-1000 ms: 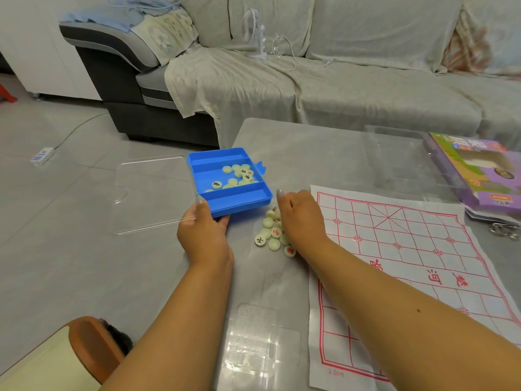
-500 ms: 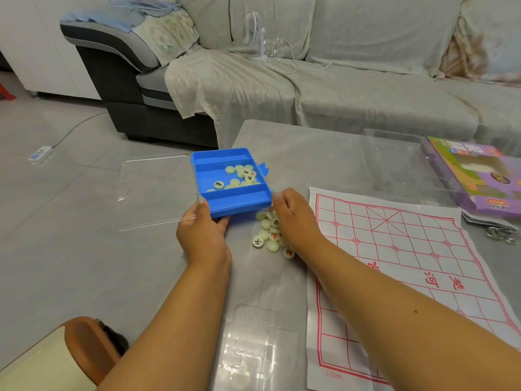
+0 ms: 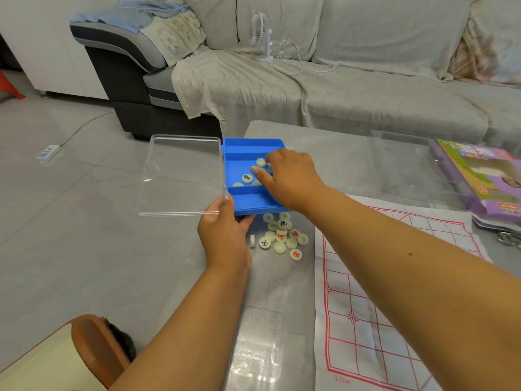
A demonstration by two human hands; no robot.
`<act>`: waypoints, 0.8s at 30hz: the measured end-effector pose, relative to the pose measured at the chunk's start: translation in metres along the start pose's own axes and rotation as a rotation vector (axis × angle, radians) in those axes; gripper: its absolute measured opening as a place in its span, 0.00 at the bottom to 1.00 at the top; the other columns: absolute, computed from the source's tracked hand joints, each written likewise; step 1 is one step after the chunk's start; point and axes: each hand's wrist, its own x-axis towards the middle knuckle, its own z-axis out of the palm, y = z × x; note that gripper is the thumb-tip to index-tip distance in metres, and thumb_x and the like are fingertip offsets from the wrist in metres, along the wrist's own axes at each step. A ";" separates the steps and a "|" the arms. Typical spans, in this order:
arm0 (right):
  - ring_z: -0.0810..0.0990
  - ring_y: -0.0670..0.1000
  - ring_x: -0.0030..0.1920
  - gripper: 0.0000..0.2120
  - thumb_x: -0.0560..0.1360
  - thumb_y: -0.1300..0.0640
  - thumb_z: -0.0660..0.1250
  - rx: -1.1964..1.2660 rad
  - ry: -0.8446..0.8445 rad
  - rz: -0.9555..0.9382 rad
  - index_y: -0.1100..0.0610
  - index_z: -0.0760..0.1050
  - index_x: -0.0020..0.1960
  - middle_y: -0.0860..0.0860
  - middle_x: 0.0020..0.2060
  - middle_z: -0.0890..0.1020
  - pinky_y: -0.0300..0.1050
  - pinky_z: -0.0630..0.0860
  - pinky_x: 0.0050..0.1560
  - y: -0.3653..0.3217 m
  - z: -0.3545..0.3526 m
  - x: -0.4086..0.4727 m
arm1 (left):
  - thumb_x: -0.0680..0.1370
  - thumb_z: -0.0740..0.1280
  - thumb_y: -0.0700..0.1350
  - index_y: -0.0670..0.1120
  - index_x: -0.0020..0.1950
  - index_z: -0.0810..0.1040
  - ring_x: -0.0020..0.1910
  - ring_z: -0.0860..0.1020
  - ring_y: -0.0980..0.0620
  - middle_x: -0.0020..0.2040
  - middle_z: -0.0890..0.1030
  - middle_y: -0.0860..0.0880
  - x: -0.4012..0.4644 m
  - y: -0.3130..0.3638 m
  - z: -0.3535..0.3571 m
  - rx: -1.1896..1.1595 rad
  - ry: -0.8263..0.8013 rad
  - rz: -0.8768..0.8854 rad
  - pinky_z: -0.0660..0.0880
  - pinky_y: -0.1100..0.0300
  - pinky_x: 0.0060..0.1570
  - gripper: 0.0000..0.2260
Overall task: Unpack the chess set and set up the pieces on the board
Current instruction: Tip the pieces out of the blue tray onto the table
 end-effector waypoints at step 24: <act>0.72 0.54 0.49 0.18 0.76 0.42 0.58 0.184 0.217 -0.059 0.57 0.74 0.51 0.52 0.47 0.75 0.47 0.67 0.49 -0.026 0.008 -0.014 | 0.82 0.58 0.41 0.39 0.54 0.78 0.49 0.83 0.48 0.50 0.83 0.41 0.008 -0.010 -0.010 -0.029 0.012 -0.067 0.80 0.56 0.45 0.10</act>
